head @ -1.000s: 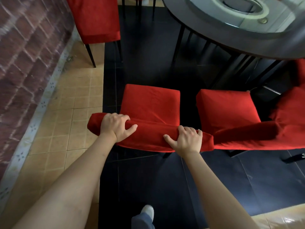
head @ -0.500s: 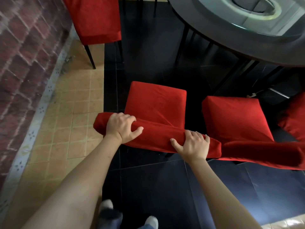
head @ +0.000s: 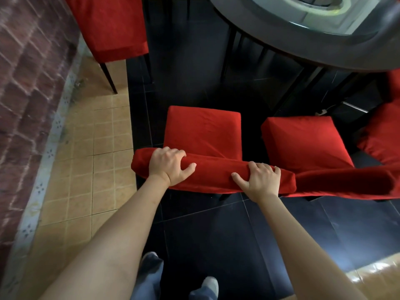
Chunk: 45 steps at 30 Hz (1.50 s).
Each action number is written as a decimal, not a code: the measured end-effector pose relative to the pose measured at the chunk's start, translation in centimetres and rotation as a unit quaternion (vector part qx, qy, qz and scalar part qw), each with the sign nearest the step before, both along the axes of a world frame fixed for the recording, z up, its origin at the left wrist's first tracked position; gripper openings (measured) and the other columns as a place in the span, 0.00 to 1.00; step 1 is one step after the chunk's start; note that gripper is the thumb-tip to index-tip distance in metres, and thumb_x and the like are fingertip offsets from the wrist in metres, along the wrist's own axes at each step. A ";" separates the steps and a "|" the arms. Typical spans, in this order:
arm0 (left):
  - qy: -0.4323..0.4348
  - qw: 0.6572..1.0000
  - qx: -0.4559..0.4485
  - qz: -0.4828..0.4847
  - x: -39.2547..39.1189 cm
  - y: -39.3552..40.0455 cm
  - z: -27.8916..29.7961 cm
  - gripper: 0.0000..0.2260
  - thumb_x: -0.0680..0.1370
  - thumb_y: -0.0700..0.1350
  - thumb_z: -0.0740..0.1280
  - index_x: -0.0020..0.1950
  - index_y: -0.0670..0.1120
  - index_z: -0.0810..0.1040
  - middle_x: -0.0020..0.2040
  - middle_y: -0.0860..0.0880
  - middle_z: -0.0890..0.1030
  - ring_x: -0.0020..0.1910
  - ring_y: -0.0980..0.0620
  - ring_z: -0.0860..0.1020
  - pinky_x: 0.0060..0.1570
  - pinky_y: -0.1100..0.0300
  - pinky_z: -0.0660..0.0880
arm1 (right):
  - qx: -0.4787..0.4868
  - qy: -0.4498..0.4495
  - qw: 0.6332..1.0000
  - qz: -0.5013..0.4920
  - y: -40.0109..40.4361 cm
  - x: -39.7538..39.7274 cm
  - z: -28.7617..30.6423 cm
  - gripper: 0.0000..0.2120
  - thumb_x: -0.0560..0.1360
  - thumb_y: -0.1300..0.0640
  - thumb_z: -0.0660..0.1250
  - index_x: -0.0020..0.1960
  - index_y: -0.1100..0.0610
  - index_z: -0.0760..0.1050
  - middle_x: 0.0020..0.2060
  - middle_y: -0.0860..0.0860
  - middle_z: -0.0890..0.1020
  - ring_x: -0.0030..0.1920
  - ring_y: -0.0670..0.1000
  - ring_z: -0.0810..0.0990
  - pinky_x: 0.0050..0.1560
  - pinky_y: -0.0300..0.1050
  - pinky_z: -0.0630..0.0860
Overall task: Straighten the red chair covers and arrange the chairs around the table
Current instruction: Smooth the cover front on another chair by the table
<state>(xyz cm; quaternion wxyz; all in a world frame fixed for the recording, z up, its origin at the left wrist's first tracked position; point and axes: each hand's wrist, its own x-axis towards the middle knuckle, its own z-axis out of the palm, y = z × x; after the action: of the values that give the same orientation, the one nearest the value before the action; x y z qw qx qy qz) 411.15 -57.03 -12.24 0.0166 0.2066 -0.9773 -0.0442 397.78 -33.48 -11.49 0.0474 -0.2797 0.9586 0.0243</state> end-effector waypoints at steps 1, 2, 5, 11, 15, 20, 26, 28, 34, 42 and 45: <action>0.001 1.000 0.002 0.002 0.0 0.0 0.0 0.35 0.70 0.69 0.44 0.52 0.48 0.81 0.44 0.50 0.83 0.44 0.48 0.79 0.48 0.53 0.71 | 0.003 -0.002 1.000 0.000 0.0 0.0 0.0 0.43 0.65 0.24 0.38 0.50 0.54 0.77 0.47 0.51 0.82 0.54 0.55 0.78 0.62 0.58 0.64; 0.002 1.000 0.003 0.004 0.0 0.1 0.0 0.35 0.70 0.69 0.44 0.52 0.48 0.81 0.44 0.50 0.83 0.44 0.48 0.79 0.48 0.53 0.71 | 0.006 -0.004 1.000 0.002 0.1 0.0 0.0 0.43 0.65 0.24 0.38 0.50 0.54 0.76 0.47 0.51 0.82 0.53 0.55 0.78 0.62 0.58 0.64; 0.007 1.000 -0.003 0.012 0.0 0.2 0.0 0.35 0.70 0.69 0.44 0.52 0.48 0.81 0.44 0.50 0.83 0.44 0.48 0.79 0.48 0.53 0.70 | 0.010 0.000 1.000 0.011 0.1 -0.2 -0.2 0.43 0.65 0.24 0.37 0.51 0.54 0.76 0.46 0.51 0.82 0.53 0.55 0.78 0.63 0.59 0.65; 0.021 0.999 -0.017 0.024 -0.1 0.3 -0.1 0.35 0.70 0.68 0.45 0.51 0.46 0.83 0.43 0.48 0.84 0.43 0.46 0.79 0.45 0.53 0.70 | -0.001 0.007 1.000 0.012 0.0 -0.5 -0.8 0.43 0.66 0.23 0.38 0.47 0.55 0.76 0.42 0.52 0.81 0.50 0.56 0.79 0.63 0.60 0.66; 0.027 0.999 -0.025 0.028 0.0 0.5 -0.3 0.36 0.70 0.68 0.45 0.51 0.45 0.82 0.43 0.47 0.84 0.43 0.46 0.79 0.44 0.53 0.69 | -0.010 0.014 1.000 0.020 0.2 -0.5 -1.1 0.43 0.66 0.23 0.38 0.46 0.55 0.76 0.41 0.53 0.81 0.49 0.57 0.79 0.62 0.60 0.67; 0.007 0.999 -0.040 0.036 -0.7 -0.4 -0.1 0.37 0.68 0.68 0.42 0.53 0.47 0.81 0.46 0.48 0.83 0.46 0.46 0.79 0.48 0.52 0.70 | -0.010 0.005 1.000 0.020 -0.7 -0.8 -1.0 0.43 0.66 0.23 0.39 0.48 0.55 0.77 0.42 0.53 0.82 0.49 0.57 0.79 0.62 0.61 0.66; 0.009 0.998 -0.049 0.024 -3.0 -3.2 -0.4 0.37 0.70 0.68 0.43 0.53 0.46 0.82 0.44 0.48 0.84 0.44 0.46 0.79 0.47 0.52 0.71 | -0.012 0.008 1.000 0.013 -3.0 -2.7 -1.1 0.43 0.66 0.22 0.39 0.47 0.55 0.77 0.41 0.52 0.82 0.49 0.56 0.79 0.62 0.61 0.67; 0.011 0.998 -0.051 0.020 -4.1 -4.3 -0.3 0.37 0.70 0.69 0.43 0.53 0.46 0.82 0.45 0.48 0.84 0.44 0.47 0.79 0.47 0.52 0.72 | -0.014 0.009 1.000 0.008 -4.0 -3.6 -1.0 0.43 0.66 0.22 0.39 0.47 0.54 0.77 0.41 0.52 0.82 0.49 0.56 0.79 0.62 0.61 0.67; 0.015 0.999 -0.047 -0.002 -7.7 -8.7 -0.3 0.37 0.70 0.68 0.44 0.53 0.47 0.82 0.45 0.49 0.84 0.44 0.47 0.79 0.46 0.52 0.71 | -0.021 0.019 0.999 -0.015 -7.8 -6.2 -1.2 0.43 0.66 0.22 0.39 0.45 0.55 0.77 0.38 0.51 0.81 0.46 0.55 0.80 0.61 0.60 0.67; 0.005 0.998 -0.043 -0.048 -12.1 -15.4 -0.2 0.36 0.71 0.68 0.44 0.53 0.47 0.82 0.45 0.49 0.84 0.43 0.47 0.79 0.46 0.53 0.71 | -0.030 0.012 0.998 -0.061 -13.6 -8.3 -1.1 0.43 0.66 0.22 0.40 0.46 0.55 0.78 0.40 0.52 0.82 0.48 0.56 0.80 0.63 0.60 0.66; -0.001 0.997 -0.043 -0.061 -13.9 -17.3 0.0 0.37 0.70 0.69 0.43 0.54 0.47 0.82 0.46 0.49 0.84 0.45 0.47 0.79 0.48 0.53 0.71 | -0.033 0.011 0.997 -0.074 -15.3 -9.4 -1.0 0.43 0.66 0.22 0.40 0.46 0.55 0.78 0.40 0.52 0.82 0.48 0.55 0.80 0.63 0.60 0.66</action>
<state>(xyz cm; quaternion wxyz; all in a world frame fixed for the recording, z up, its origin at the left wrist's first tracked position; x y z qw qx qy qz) 397.29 -74.36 -12.26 0.0215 0.1456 -0.9891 -0.0033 388.38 -48.80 -12.52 0.0288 -0.2092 0.9774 -0.0077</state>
